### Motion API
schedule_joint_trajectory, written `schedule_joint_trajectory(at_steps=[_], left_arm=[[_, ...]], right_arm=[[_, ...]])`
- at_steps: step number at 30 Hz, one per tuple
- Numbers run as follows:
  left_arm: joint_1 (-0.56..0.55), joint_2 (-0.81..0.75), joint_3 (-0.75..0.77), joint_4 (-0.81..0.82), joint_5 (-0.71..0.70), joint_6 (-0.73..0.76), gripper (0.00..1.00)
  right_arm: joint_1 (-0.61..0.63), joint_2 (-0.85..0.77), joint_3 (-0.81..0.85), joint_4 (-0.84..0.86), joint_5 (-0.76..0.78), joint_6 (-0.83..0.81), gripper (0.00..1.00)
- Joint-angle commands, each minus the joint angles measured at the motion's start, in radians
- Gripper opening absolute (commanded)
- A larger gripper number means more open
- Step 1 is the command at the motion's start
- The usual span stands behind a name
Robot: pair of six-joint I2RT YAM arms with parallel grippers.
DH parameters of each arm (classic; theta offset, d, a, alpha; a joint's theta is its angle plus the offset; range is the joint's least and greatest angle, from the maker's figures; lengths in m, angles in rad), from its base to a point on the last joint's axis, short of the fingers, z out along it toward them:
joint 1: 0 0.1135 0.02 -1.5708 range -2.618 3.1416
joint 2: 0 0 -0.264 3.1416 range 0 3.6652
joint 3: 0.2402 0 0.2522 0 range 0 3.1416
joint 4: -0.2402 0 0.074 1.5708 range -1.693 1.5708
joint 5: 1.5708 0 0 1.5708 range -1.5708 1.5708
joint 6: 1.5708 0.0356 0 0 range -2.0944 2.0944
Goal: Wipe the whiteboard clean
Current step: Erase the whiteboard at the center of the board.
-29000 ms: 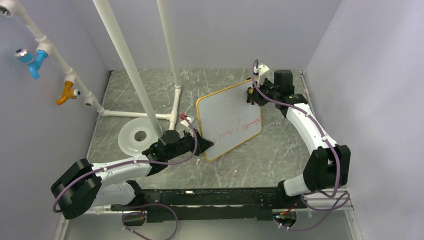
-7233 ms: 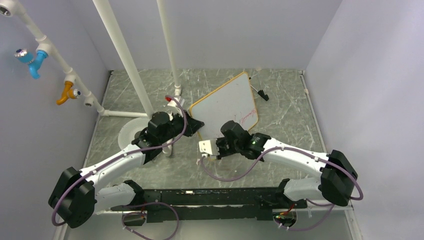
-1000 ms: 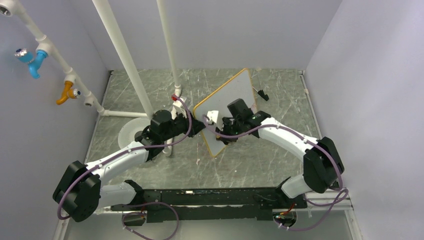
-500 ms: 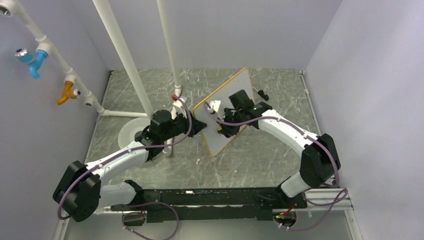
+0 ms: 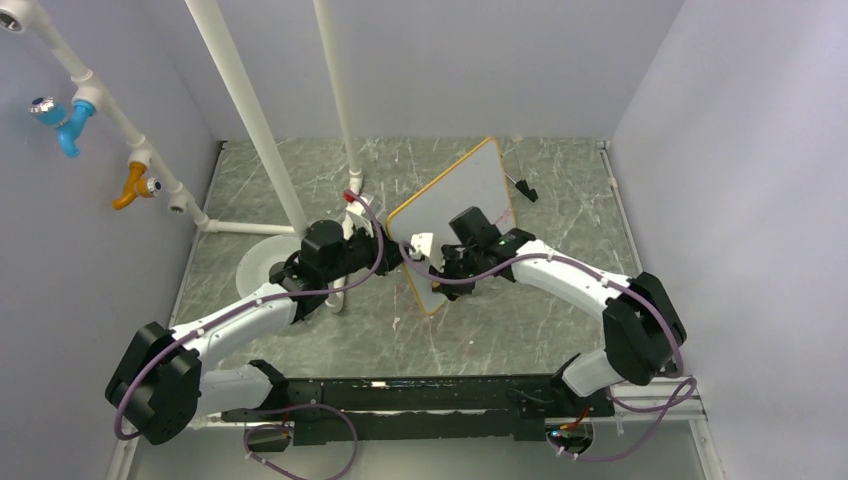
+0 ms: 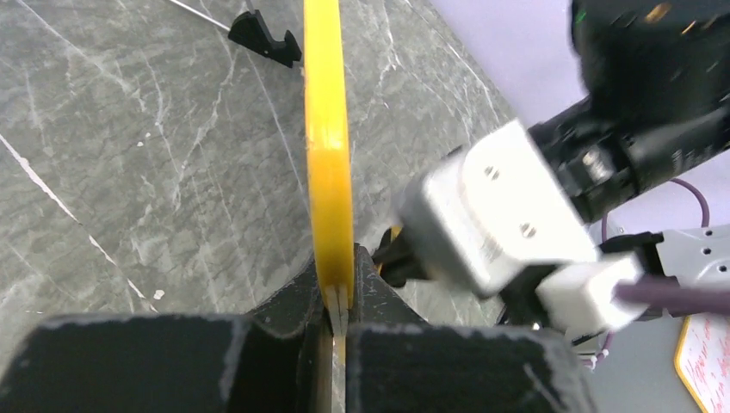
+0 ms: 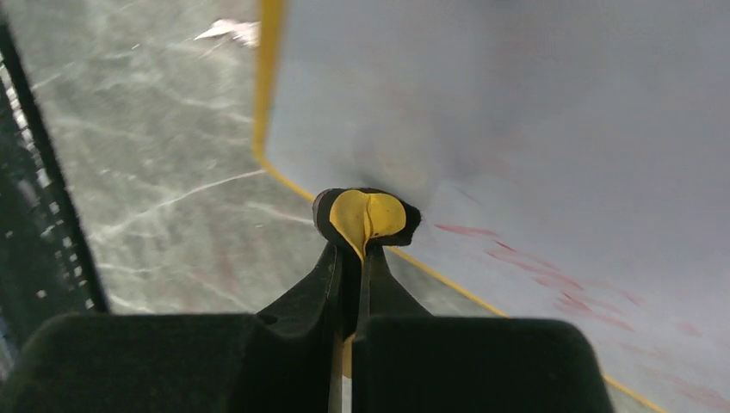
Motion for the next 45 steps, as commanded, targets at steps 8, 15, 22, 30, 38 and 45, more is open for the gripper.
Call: schedule_joint_trajectory(at_steps=[8, 15, 22, 30, 38, 45], left_arm=[[-0.033, -0.029, 0.027, 0.067, 0.255, -0.071, 0.0], [-0.033, -0.026, 0.028, 0.064, 0.267, -0.063, 0.0], [-0.031, -0.026, 0.035, 0.056, 0.259, -0.058, 0.0], [-0.023, -0.008, 0.031, 0.108, 0.268, -0.126, 0.0], [-0.018, -0.012, 0.034, 0.084, 0.275, -0.119, 0.0], [-0.011, -0.014, 0.023, 0.094, 0.279, -0.121, 0.0]], right_arm=[[-0.072, 0.006, 0.161, 0.109, 0.035, 0.035, 0.0], [-0.111, -0.009, 0.149, 0.115, 0.025, 0.004, 0.0], [0.004, -0.051, -0.102, 0.082, -0.038, -0.191, 0.0], [0.083, -0.061, -0.104, 0.21, 0.172, -0.145, 0.0], [-0.019, -0.092, 0.041, 0.254, 0.26, -0.108, 0.0], [-0.008, -0.103, -0.035, 0.182, 0.109, -0.133, 0.0]])
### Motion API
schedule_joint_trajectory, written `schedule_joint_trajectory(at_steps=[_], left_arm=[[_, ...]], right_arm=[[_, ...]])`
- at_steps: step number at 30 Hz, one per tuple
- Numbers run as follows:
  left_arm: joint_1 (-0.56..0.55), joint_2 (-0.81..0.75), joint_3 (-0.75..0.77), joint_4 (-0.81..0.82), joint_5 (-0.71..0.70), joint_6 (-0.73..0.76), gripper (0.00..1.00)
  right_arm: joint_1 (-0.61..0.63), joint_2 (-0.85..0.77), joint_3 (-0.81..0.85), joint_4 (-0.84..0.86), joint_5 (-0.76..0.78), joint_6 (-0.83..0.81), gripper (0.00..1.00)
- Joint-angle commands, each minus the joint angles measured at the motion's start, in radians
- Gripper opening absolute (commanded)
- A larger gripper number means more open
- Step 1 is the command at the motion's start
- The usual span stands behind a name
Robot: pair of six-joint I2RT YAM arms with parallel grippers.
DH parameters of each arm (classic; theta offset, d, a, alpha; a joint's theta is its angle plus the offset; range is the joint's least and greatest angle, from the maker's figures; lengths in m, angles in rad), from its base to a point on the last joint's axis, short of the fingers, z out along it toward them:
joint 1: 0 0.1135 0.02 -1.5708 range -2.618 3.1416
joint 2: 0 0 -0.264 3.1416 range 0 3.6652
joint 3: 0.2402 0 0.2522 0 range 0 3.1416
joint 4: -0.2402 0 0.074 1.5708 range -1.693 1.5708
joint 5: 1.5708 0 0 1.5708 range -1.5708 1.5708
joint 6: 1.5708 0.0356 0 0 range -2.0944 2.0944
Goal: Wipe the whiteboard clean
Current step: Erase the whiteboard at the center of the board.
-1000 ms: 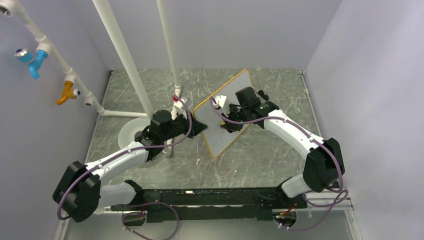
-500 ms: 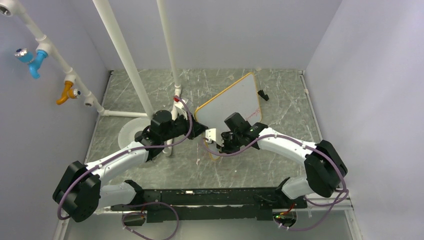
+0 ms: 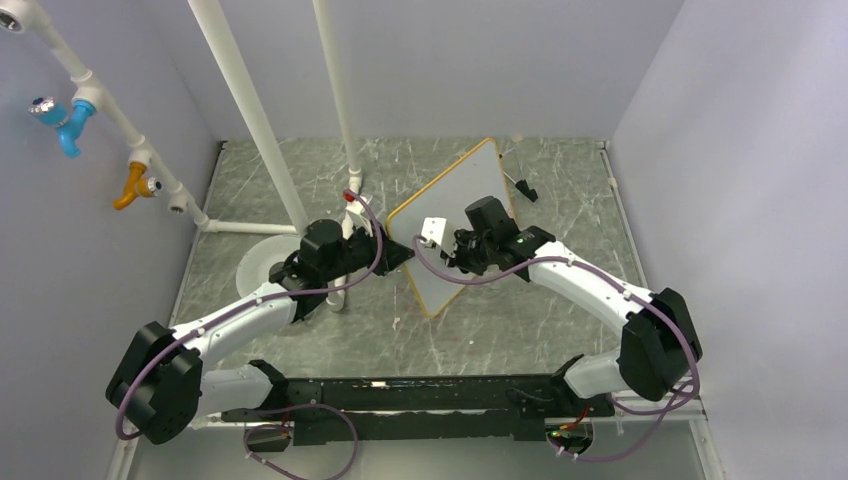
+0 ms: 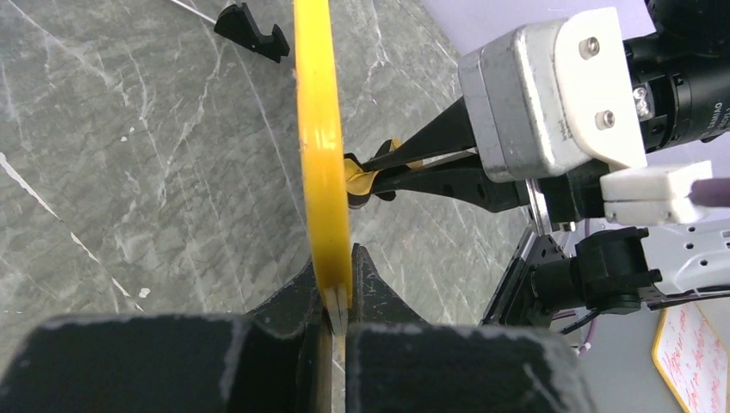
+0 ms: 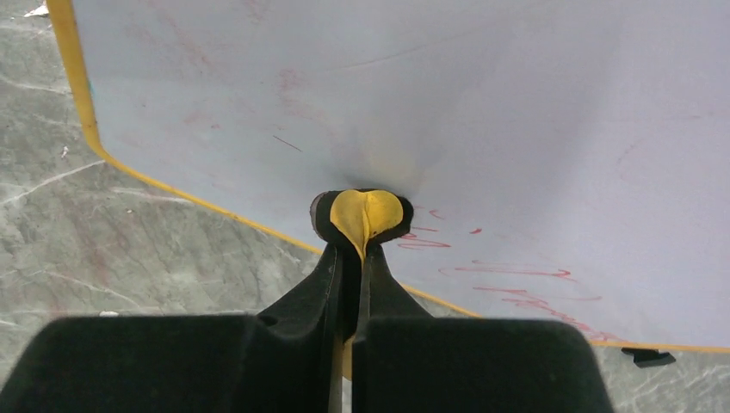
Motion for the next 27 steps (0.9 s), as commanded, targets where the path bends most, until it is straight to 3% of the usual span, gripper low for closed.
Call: schedule_joint_trajectory(at_steps=[1, 8, 19, 27], left_arm=[[-0.019, -0.017, 0.023, 0.09, 0.237, -0.097, 0.0], [-0.017, -0.016, 0.02, 0.103, 0.251, -0.101, 0.0], [-0.015, -0.025, 0.015, 0.096, 0.264, -0.094, 0.0], [-0.014, -0.032, 0.012, 0.099, 0.267, -0.092, 0.0]], right_arm=[[0.032, -0.022, -0.027, 0.11, -0.102, -0.044, 0.0], [0.106, 0.012, -0.064, 0.036, -0.08, -0.079, 0.0], [-0.021, 0.028, 0.186, 0.079, 0.054, 0.011, 0.0], [-0.006, 0.002, -0.007, 0.036, -0.1, -0.056, 0.0]])
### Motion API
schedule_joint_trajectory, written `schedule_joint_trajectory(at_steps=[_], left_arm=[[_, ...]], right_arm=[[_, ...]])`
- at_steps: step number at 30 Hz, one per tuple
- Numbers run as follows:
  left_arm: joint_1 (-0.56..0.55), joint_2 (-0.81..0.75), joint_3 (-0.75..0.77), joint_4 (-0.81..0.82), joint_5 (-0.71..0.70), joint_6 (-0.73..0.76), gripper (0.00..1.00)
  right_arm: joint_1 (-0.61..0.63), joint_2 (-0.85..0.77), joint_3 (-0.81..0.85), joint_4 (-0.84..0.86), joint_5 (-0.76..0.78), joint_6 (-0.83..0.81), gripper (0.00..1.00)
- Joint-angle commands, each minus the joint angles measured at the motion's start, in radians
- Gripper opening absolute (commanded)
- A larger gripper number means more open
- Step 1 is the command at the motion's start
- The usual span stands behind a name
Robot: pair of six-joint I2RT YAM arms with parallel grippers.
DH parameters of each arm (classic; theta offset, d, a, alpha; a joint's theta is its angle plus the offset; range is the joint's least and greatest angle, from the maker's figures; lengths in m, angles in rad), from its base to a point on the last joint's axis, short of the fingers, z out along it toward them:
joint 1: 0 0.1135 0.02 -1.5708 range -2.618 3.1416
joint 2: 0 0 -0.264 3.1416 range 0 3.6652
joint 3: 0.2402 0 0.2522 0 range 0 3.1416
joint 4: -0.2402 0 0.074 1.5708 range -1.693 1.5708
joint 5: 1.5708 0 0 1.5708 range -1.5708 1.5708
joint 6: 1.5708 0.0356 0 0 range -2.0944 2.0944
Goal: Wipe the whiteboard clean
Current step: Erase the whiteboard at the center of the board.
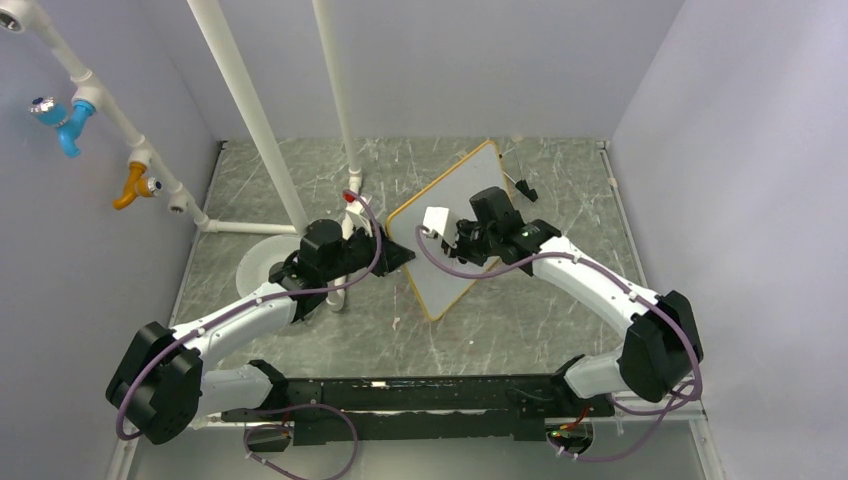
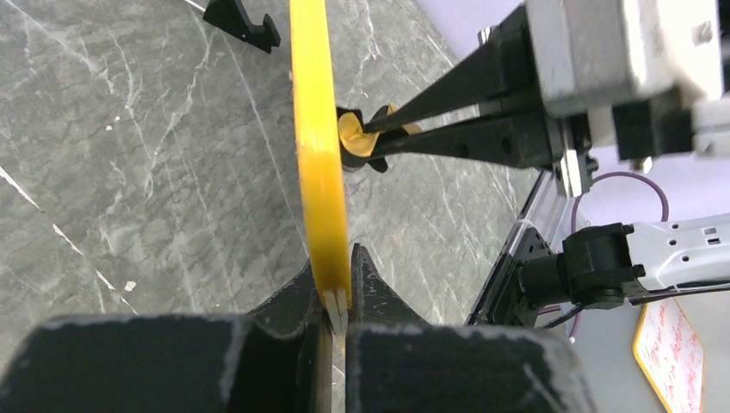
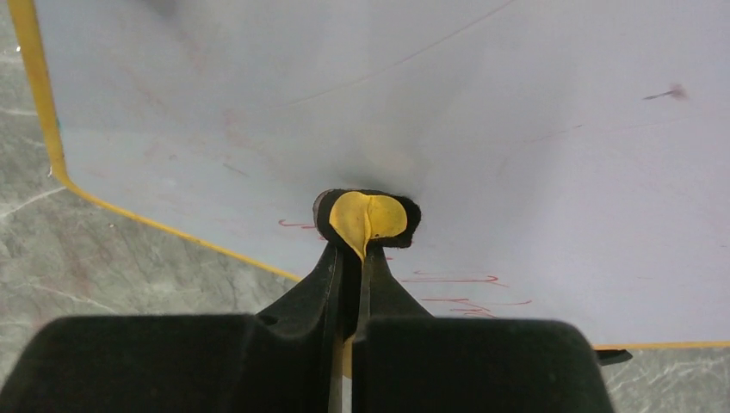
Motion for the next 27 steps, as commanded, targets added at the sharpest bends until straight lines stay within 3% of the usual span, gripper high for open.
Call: schedule_joint_trajectory(at_steps=[1, 10, 16, 22, 27], left_arm=[[-0.019, -0.031, 0.013, 0.105, 0.247, -0.062, 0.0], [-0.017, -0.02, 0.02, 0.119, 0.256, -0.072, 0.0], [-0.017, -0.017, 0.023, 0.113, 0.264, -0.069, 0.0], [-0.017, -0.028, 0.02, 0.104, 0.261, -0.066, 0.0], [-0.017, -0.03, 0.017, 0.109, 0.264, -0.066, 0.0]], right_arm=[[0.027, -0.009, -0.117, 0.071, -0.081, -0.049, 0.0], [0.044, 0.041, -0.155, 0.053, -0.061, -0.036, 0.0], [0.032, 0.03, -0.036, 0.057, -0.055, 0.002, 0.0], [-0.057, 0.007, 0.072, 0.145, -0.012, 0.123, 0.0], [-0.06, 0.005, 0.01, 0.1, -0.099, 0.096, 0.0]])
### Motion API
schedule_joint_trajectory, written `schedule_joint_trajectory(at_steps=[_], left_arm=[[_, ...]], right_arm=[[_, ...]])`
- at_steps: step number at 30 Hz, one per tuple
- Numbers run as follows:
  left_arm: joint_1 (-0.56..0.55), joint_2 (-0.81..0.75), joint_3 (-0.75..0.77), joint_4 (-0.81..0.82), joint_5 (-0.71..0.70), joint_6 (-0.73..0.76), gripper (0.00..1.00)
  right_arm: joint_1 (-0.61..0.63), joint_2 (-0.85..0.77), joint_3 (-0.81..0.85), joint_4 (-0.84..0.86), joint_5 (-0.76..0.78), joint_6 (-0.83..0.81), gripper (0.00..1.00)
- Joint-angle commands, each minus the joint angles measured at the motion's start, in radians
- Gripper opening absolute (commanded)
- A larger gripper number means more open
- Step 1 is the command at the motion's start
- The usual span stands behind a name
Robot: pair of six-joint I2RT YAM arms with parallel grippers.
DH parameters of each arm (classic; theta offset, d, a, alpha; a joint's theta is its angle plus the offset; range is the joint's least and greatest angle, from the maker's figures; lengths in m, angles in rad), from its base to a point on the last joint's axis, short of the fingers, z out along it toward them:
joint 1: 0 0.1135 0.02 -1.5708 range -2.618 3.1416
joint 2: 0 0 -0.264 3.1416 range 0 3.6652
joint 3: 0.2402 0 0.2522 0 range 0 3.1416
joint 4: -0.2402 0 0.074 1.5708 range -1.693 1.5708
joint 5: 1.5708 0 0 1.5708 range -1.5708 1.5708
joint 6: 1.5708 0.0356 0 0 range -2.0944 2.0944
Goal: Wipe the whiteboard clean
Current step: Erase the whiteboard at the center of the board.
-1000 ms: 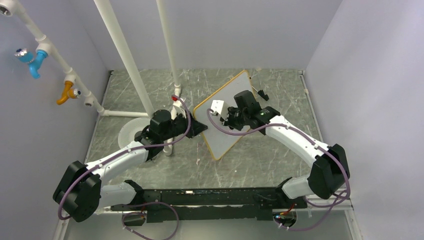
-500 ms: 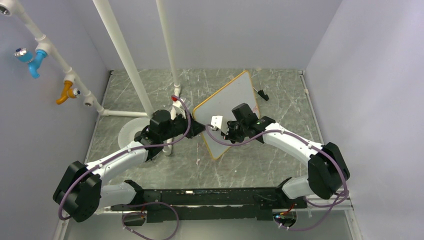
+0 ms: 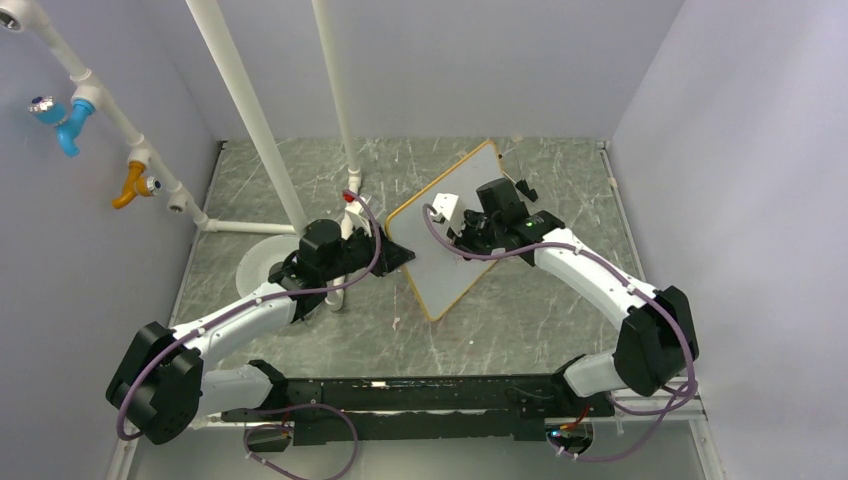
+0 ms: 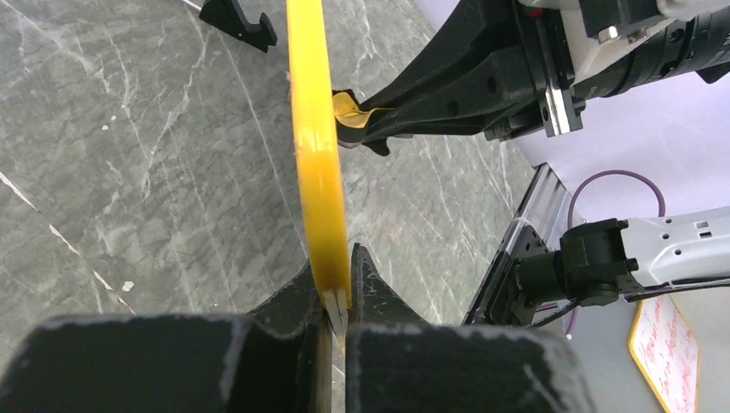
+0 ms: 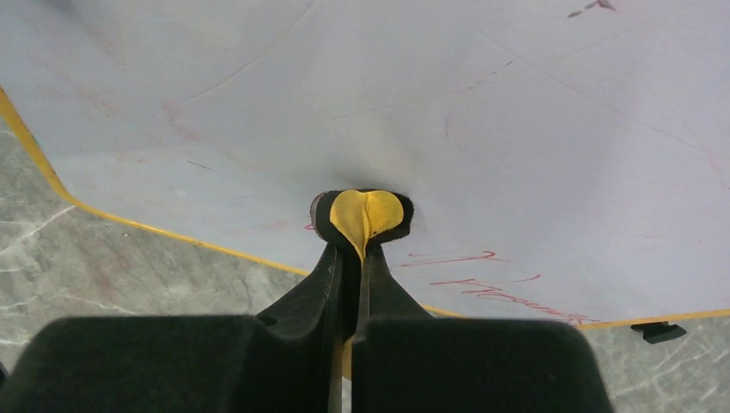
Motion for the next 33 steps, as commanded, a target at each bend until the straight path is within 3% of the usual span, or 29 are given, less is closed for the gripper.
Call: schedule_joint_trajectory(at_steps=[1, 5, 9, 15, 24, 28, 33], left_arm=[[-0.025, -0.03, 0.022, 0.107, 0.247, -0.067, 0.0], [-0.025, -0.029, 0.025, 0.108, 0.25, -0.065, 0.0], [-0.026, -0.022, 0.036, 0.103, 0.256, -0.06, 0.0], [-0.025, -0.01, 0.039, 0.112, 0.265, -0.063, 0.0], [-0.025, -0.012, 0.041, 0.089, 0.26, -0.045, 0.0], [-0.026, -0.009, 0.044, 0.102, 0.263, -0.049, 0.0], [-0.026, -0.01, 0.06, 0.097, 0.256, -0.056, 0.0]], right_arm=[[0.0, -0.02, -0.03, 0.098, -0.115, -0.012, 0.0], [0.028, -0.051, -0.152, 0.075, -0.202, -0.075, 0.0], [0.038, -0.035, -0.172, 0.033, -0.201, -0.096, 0.0], [0.03, -0.016, -0.1, 0.07, -0.091, -0.048, 0.0], [-0.08, -0.044, 0.028, 0.185, -0.012, 0.059, 0.0], [-0.08, -0.051, -0.06, 0.144, -0.081, -0.013, 0.0], [-0.058, -0.115, -0.18, 0.006, -0.256, -0.23, 0.0]])
